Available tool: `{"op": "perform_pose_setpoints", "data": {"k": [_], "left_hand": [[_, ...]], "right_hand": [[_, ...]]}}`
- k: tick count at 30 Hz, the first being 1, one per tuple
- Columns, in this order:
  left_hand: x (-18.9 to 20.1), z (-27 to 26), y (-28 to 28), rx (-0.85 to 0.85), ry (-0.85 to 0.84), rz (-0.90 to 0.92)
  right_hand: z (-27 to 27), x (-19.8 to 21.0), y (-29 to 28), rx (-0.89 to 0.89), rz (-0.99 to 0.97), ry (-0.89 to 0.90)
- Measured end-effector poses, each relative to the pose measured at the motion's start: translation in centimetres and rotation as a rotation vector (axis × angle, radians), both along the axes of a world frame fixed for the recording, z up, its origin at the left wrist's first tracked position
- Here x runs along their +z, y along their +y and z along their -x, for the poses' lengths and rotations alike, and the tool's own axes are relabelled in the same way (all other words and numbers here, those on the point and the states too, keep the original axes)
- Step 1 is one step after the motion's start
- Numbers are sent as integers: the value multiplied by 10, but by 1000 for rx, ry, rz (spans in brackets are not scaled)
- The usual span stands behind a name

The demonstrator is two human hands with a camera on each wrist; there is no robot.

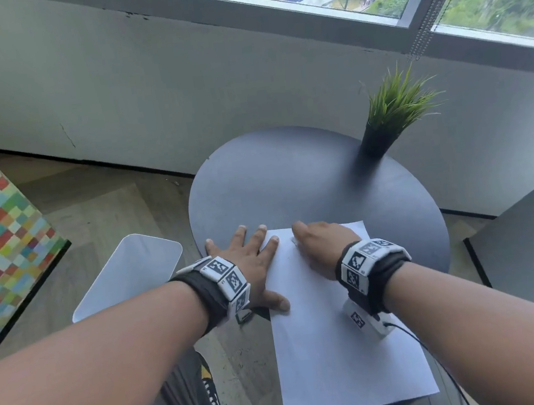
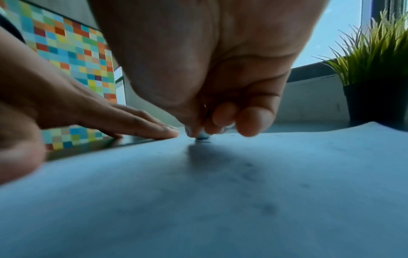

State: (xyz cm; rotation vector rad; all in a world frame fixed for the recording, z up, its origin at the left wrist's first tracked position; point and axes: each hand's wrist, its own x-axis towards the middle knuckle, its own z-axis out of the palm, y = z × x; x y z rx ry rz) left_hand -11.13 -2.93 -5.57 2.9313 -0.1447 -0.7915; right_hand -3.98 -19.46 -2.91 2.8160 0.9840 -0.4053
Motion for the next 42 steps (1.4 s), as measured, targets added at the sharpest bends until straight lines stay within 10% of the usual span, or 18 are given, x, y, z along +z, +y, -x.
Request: {"op": "perform_pose_setpoints", "data": {"k": [5,17,31,42], "left_hand": [[2,0,2,-7,12,6],[7,-1,7,35,-57,-1],[17,27,-6,81,-164,61],[53,6,-6,598,-365,775]], "right_hand": [[42,-6,-1,218,22,85],[-19,-6,-151,-614,-393,72],[31,-27,-99,-710,-262,240],[9,-19,-100,-814,-611,282]]}}
